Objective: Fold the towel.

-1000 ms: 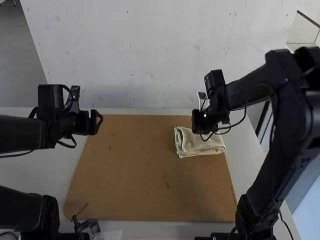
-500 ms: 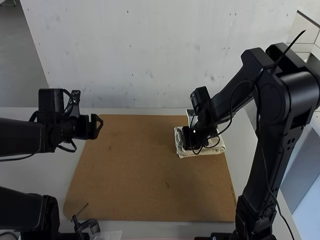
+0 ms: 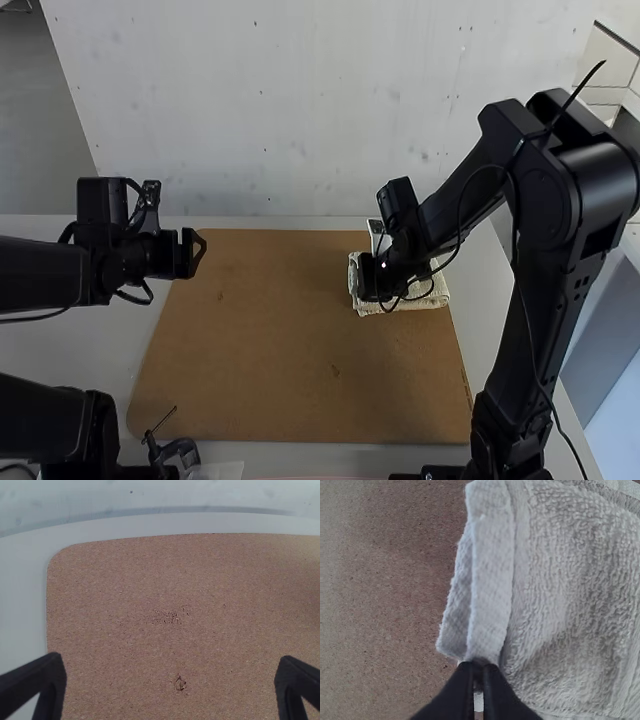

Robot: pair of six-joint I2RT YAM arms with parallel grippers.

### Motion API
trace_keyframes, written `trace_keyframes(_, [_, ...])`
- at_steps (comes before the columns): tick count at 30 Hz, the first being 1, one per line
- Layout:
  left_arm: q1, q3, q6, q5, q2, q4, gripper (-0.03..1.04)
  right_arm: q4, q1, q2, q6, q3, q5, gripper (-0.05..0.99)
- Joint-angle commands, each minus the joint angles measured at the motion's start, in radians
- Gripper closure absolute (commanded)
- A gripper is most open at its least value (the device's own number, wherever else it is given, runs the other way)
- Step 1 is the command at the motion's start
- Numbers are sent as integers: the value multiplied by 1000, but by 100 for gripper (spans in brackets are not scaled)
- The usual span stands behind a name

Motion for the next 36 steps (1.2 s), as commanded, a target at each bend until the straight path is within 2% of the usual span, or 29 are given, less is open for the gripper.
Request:
trace_keyframes(1, [-2,-3,-9,5,-30,7,8,10,15,-2,25,-9,-47,91])
trace_keyframes(14, [0,-3,-9,5,-31,7,8,31,15,18,63,-4,-133,91])
trace_keyframes(19, [0,-4,-11,5,-31,7,8,128,12,-146,112,-32,-168,91])
trace_keyframes(22, [0,-4,-11,5,-31,7,8,103,-52,-246,129,8,-177,91])
trace_keyframes(24, [0,-4,-11,5,-31,7,8,65,-134,-277,118,40,-150,91])
trace_keyframes(25, [0,-3,-9,5,-33,7,8,28,-152,-266,83,48,-128,91])
trace_keyframes(26, [-2,-4,-11,5,-33,7,8,-41,-169,-234,-1,53,-73,91])
trace_keyframes(28, [-2,-4,-11,5,-33,7,8,-53,-169,-203,-52,39,-24,91])
trace_keyframes(32, [0,-4,-11,5,-34,9,8,-55,-143,-102,-84,26,50,91])
trace_keyframes(36, [0,-4,-11,5,-36,7,8,-48,-89,-33,-83,34,76,91])
